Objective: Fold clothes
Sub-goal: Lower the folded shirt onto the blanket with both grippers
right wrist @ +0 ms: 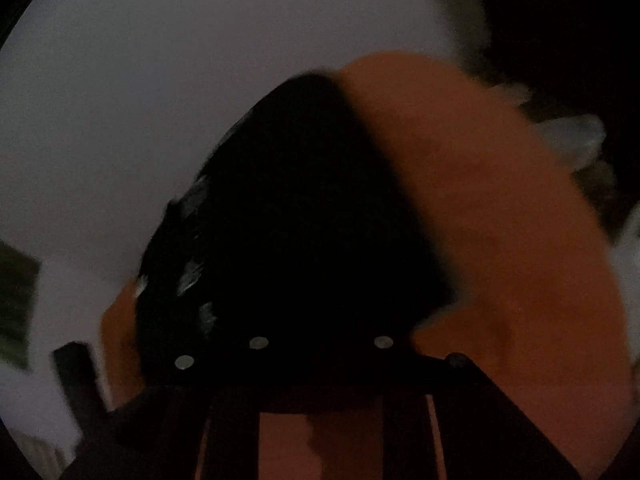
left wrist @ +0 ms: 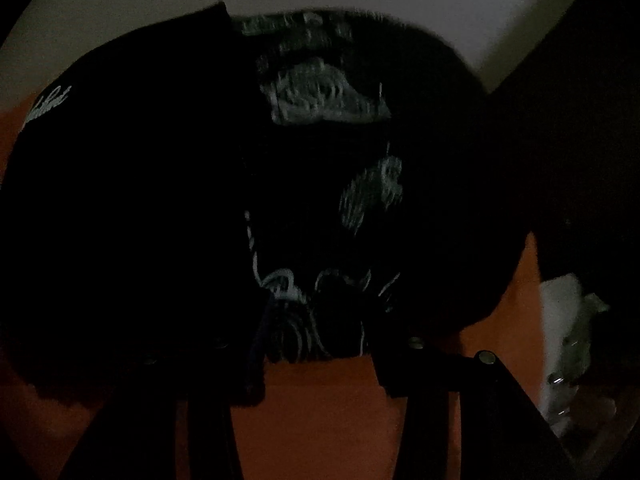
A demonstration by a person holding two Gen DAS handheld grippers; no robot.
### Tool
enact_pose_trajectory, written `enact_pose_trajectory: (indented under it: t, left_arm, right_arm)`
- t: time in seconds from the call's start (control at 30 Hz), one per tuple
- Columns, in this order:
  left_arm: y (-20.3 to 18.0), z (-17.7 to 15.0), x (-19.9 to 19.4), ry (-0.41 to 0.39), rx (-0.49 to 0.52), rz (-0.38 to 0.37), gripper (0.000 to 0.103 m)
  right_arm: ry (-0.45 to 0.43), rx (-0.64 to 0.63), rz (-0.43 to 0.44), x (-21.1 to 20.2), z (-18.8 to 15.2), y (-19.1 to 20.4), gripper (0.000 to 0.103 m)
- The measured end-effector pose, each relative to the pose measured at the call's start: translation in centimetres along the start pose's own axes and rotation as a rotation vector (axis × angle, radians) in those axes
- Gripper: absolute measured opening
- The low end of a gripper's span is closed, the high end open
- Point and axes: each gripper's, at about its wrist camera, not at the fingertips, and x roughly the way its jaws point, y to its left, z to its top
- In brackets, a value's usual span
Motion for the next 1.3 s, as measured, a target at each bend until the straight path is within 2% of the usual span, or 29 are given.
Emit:
enact_pose_trajectory:
  t: [0.03,0.13,0.17,0.2,0.27,0.3,0.33,0.4,0.43,0.5,0.57,0.6,0.67,0.73,0.8,0.87,0.93,1.03,1.17,1.27,1.3]
  left_arm:
    - [-0.1,-0.1,-0.3,-0.003,0.012,0.007,0.046]
    - [0.4,0.1,-2.8,-0.034,0.025,-0.024,0.046]
    - [0.9,0.3,-3.6,-0.048,0.019,-0.036,0.046]
    - [1.5,0.7,-4.6,-0.066,0.003,-0.050,0.046]
    - [3.0,1.3,-6.4,-0.096,-0.042,-0.067,0.046]
    - [4.0,1.4,-7.1,-0.108,-0.068,-0.072,0.046]
    - [5.0,1.6,-7.6,-0.118,-0.096,-0.076,0.046]
    - [7.1,1.8,-8.7,-0.138,-0.152,-0.083,0.046]
    - [8.1,2.0,-9.2,-0.149,-0.179,-0.086,0.046]
    - [10.0,2.6,-9.2,-0.138,-0.206,-0.087,0.046]
    - [11.9,2.9,-8.9,-0.121,-0.213,-0.075,0.046]
    - [12.7,2.7,-8.8,-0.118,-0.216,-0.072,0.046]
    - [14.5,1.5,-9.5,-0.114,-0.226,-0.067,0.046]
    - [16.1,0.3,-9.5,-0.092,-0.258,-0.078,0.046]
    - [16.8,-0.5,-9.6,-0.074,-0.280,-0.097,0.046]
    - [17.5,-1.0,-9.6,-0.058,-0.298,-0.116,0.046]
    - [17.2,-0.8,-9.9,-0.061,-0.273,-0.119,0.046]
    - [15.5,0.2,-9.7,-0.074,-0.215,-0.113,0.047]
    - [12.3,1.9,-9.2,-0.068,-0.188,-0.116,0.046]
    - [9.4,3.1,-9.7,-0.063,-0.158,-0.081,0.047]
    - [8.5,3.4,-9.9,-0.061,-0.142,-0.065,0.050]
  right_arm:
    - [0.017,-0.038,-0.018,1.3,-0.4,0.7,0.018]
    - [0.124,-0.134,-0.247,5.9,-1.0,2.1,0.016]
    - [0.122,-0.130,-0.269,6.2,-0.9,2.7,0.014]
    - [0.101,-0.137,-0.272,6.0,-0.8,3.6,0.009]
    - [-0.017,-0.203,-0.209,4.1,0.0,7.1,0.009]
    - [-0.064,-0.256,-0.204,3.9,0.5,9.1,0.009]
    - [-0.097,-0.294,-0.207,4.3,1.1,10.8,0.009]
    - [-0.106,-0.305,-0.250,7.5,2.4,13.0,0.009]
    - [-0.082,-0.306,-0.280,9.6,2.9,13.7,0.009]
    - [0.067,-0.288,-0.369,14.8,3.1,13.2,0.009]
    - [0.126,-0.301,-0.424,16.2,3.5,13.4,0.009]
    - [0.140,-0.298,-0.433,16.4,3.7,13.5,0.008]
    - [0.094,-0.254,-0.382,14.4,4.6,14.4,0.008]
    - [0.032,-0.236,-0.381,13.3,5.2,15.2,0.008]
    - [0.062,-0.233,-0.367,15.2,5.6,15.7,0.008]
    - [0.141,-0.237,-0.399,18.0,5.5,14.6,0.008]
    - [0.142,-0.264,-0.382,17.3,5.4,13.9,0.008]
    - [0.090,-0.279,-0.288,14.2,4.9,14.7,0.008]
    - [0.066,-0.302,-0.311,8.2,1.9,15.8,0.008]
    - [0.066,-0.304,-0.323,4.5,0.0,16.7,0.008]
    - [0.066,-0.310,-0.330,3.7,-0.7,16.7,0.008]
